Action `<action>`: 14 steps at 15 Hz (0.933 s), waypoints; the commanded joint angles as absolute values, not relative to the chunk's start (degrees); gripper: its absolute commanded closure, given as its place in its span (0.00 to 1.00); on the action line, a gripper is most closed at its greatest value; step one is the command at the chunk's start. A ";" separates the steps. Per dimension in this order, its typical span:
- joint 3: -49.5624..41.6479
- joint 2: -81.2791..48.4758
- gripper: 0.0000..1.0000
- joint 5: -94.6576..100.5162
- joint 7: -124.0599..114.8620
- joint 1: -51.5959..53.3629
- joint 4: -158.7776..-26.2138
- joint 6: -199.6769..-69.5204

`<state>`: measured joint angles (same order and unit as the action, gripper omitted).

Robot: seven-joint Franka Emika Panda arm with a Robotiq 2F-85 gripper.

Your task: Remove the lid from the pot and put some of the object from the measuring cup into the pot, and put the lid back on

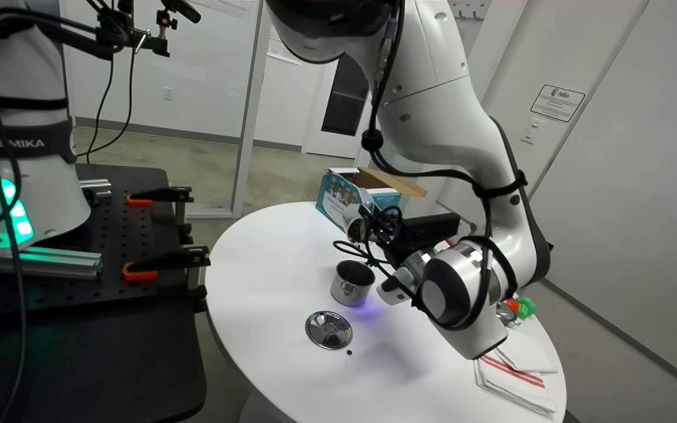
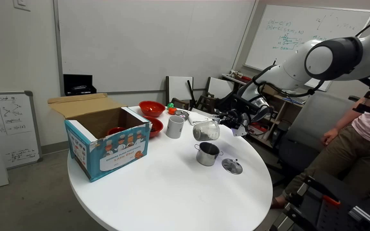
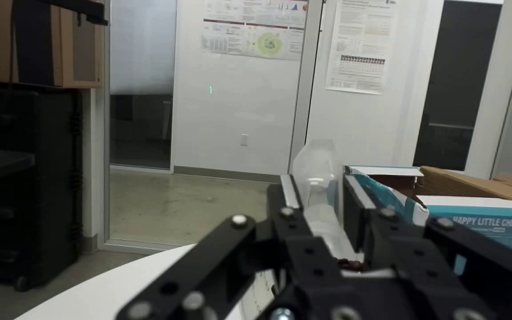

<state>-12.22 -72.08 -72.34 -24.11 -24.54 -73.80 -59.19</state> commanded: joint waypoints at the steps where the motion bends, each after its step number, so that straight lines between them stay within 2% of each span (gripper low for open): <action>1: -13.32 -68.59 0.93 -69.27 -24.30 -22.03 -75.44 -60.92; 7: -13.73 -64.17 0.93 -62.78 -24.21 -17.66 -76.85 -63.48; 14: -14.56 -58.84 0.93 -53.64 -27.28 -9.17 -79.75 -77.29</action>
